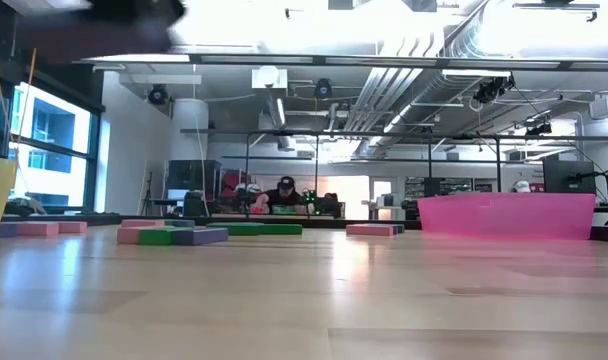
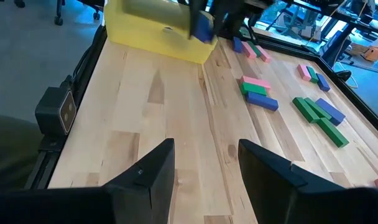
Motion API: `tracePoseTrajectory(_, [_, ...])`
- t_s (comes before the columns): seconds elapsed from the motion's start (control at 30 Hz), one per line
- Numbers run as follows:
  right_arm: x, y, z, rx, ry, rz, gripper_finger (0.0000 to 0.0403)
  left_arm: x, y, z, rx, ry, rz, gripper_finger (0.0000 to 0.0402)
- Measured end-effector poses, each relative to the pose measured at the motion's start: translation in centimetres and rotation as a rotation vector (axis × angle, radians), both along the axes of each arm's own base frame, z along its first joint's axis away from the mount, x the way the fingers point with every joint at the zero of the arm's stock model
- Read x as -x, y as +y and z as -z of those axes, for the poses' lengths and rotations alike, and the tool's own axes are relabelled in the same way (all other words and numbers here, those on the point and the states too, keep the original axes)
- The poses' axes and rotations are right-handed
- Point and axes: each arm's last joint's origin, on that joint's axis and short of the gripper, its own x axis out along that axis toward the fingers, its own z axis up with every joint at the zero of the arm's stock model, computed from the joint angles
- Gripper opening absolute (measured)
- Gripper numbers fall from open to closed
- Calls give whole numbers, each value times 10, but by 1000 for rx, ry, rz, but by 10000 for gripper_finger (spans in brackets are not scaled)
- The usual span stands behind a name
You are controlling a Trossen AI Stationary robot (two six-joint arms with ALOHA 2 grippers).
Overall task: Sort blocks
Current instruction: Put the blue block into the yellow bin
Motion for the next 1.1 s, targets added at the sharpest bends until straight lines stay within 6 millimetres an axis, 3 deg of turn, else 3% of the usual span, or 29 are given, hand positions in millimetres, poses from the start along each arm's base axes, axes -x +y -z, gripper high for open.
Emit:
tracePoseTrajectory(0.3, [0, 0, 0, 2, 1, 0, 161, 80, -45, 20, 213, 296, -384, 78])
tracePoseTrajectory(0.5, [0, 0, 0, 4, 1, 0, 161, 114, -63, 36, 224, 363, -537, 79])
tracePoseTrajectory(0.67, [0, -1, 0, 4, 1, 3, 161, 126, -65, 51, 159, 389, -678, 87])
tracePoseTrajectory(0.8, [-2, -2, 0, 5, 1, 9, 161, 129, -60, 57, 126, 420, -800, 118])
tracePoseTrajectory(1.1, [-6, -5, 0, 7, 4, 23, 161, 136, -46, 38, 118, 436, -856, 227])
